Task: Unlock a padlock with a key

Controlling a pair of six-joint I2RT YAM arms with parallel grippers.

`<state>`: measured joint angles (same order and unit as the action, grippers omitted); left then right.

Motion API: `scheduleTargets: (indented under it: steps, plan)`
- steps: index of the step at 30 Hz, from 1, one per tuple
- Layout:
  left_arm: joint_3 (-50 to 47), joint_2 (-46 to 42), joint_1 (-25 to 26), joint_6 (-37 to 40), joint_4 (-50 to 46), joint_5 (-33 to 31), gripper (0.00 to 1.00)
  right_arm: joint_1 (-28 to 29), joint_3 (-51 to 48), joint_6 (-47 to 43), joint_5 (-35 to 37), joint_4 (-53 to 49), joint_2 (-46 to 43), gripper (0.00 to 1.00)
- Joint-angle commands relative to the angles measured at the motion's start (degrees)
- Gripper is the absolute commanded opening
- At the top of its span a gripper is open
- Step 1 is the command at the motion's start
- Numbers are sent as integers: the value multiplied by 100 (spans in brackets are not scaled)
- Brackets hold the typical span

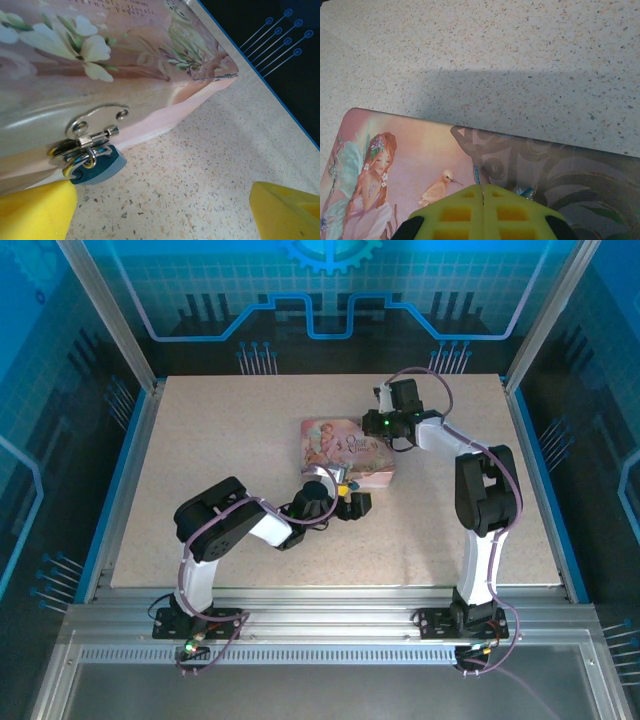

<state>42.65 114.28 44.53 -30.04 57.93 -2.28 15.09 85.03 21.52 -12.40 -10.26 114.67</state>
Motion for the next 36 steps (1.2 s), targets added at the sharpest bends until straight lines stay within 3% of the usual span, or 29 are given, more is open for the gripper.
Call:
scheduleTargets:
  steps: [1, 8, 16, 21, 36]
  plan:
    - [73, -151, 58, -4, -313, -448, 91, 3, -70, -102, -51, 33, -274, 0]
    - [317, -320, 257, 356, -1053, -1336, 95, 4, -106, -58, -109, 103, -278, 0]
    - [436, -12, 244, 272, -300, -424, 93, 3, -162, -78, -104, 110, -296, 0]
    - [344, 112, 56, -97, 261, 253, 81, -6, -228, -95, -99, 145, -347, 0]
    - [605, 325, -53, -601, 46, 832, 66, -5, -330, -78, -104, 174, -470, 0]
